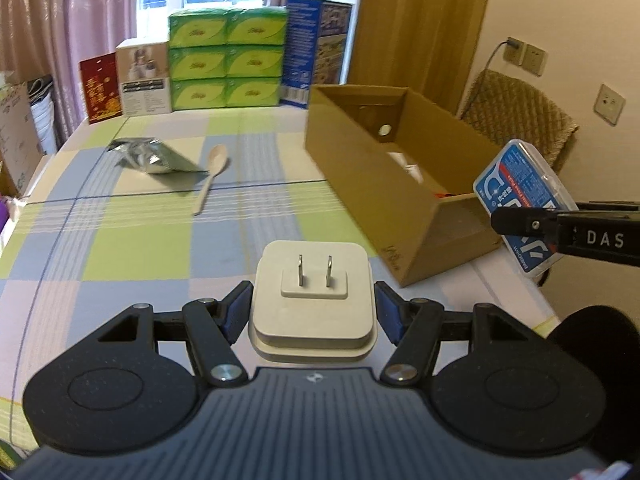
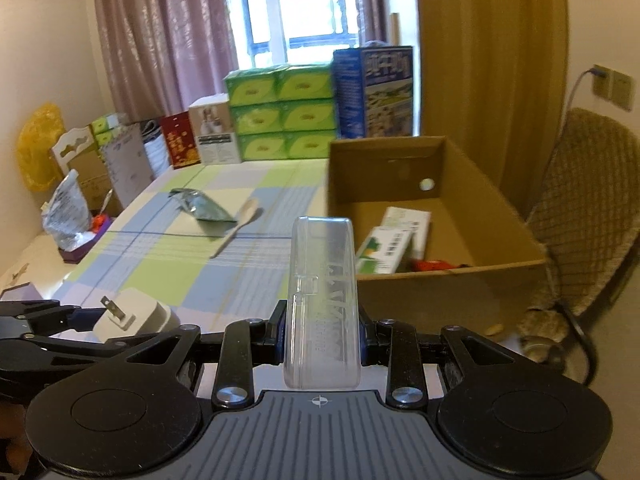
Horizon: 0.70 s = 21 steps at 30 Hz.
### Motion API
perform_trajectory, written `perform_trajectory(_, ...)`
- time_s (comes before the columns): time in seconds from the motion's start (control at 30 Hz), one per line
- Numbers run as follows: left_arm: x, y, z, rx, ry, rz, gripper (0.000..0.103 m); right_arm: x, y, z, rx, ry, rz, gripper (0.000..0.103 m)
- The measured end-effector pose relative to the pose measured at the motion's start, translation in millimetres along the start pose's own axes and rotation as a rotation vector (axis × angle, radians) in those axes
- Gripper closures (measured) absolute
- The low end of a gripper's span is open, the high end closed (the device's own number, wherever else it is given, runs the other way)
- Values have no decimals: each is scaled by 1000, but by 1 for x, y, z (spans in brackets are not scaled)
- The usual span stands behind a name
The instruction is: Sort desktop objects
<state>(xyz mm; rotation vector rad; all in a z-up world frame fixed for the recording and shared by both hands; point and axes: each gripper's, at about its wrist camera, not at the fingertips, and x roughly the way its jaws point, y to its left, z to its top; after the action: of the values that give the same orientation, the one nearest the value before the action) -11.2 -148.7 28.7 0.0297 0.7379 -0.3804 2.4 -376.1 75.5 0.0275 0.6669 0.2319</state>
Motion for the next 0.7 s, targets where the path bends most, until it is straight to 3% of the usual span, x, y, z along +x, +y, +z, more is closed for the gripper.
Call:
perform_trajectory(0.43,7,-65,10,71,-2,-71,43,-31,-63,-6,36,-4,-106,75)
perform_trajectory(0.7,9,-87,22,100,-10,-88,43,-36,-80,-4,36,-2,-129,75)
